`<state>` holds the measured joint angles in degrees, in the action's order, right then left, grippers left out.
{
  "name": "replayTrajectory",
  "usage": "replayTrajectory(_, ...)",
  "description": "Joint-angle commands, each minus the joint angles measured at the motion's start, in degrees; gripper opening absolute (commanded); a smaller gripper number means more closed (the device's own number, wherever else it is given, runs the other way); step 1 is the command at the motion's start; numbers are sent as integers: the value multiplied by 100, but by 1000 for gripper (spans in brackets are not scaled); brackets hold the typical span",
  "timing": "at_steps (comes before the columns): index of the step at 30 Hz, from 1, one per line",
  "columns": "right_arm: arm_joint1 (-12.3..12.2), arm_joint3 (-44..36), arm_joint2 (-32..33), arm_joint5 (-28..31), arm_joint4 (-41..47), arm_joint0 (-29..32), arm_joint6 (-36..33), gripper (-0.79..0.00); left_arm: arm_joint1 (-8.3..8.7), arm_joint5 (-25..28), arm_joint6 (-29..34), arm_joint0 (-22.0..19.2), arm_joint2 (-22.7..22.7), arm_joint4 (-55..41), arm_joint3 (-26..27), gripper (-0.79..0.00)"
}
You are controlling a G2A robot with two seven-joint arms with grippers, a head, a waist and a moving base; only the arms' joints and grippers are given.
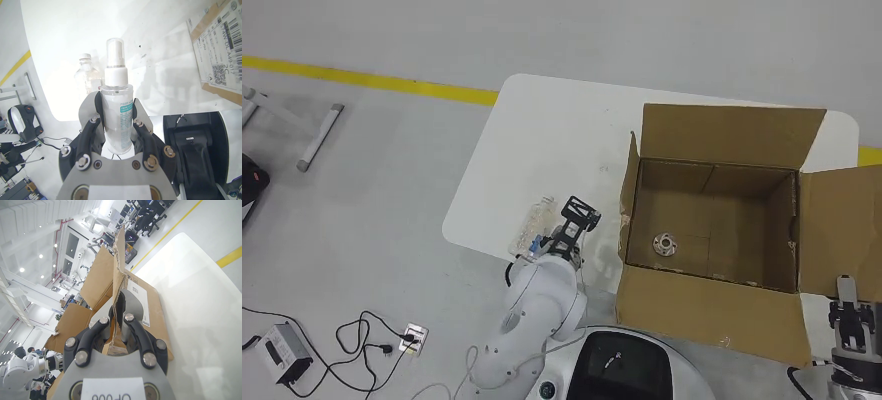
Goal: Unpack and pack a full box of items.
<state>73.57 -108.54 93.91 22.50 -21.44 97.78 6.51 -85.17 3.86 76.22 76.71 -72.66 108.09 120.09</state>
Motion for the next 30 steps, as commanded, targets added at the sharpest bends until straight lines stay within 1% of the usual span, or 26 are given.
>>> replayTrajectory(1, 0, 0, 0, 0, 0, 0, 0, -785, 20, 135, -167, 91, -140, -56, -134, -785)
replayTrajectory(3, 0, 0, 0, 0, 0, 0, 0, -785, 27, 144, -322, 138, -239, -150, -219, -785)
replayTrajectory(6, 0, 0, 0, 0, 0, 0, 0, -785, 19, -40, -405, 124, -396, -372, -449, -785)
replayTrajectory(13, 0, 0, 0, 0, 0, 0, 0, -785, -10, -496, -501, -196, -565, -557, -1122, -785)
replayTrajectory(19, 0, 0, 0, 0, 0, 0, 0, -785, -21, -431, -564, -445, -516, -591, -1459, -785)
replayTrajectory(22, 0, 0, 0, 0, 0, 0, 0, -785, -21, -372, -576, -493, -479, -544, -1558, -785)
replayTrajectory(30, 0, 0, 0, 0, 0, 0, 0, -785, -36, -495, -568, -586, -441, -513, -1866, -785)
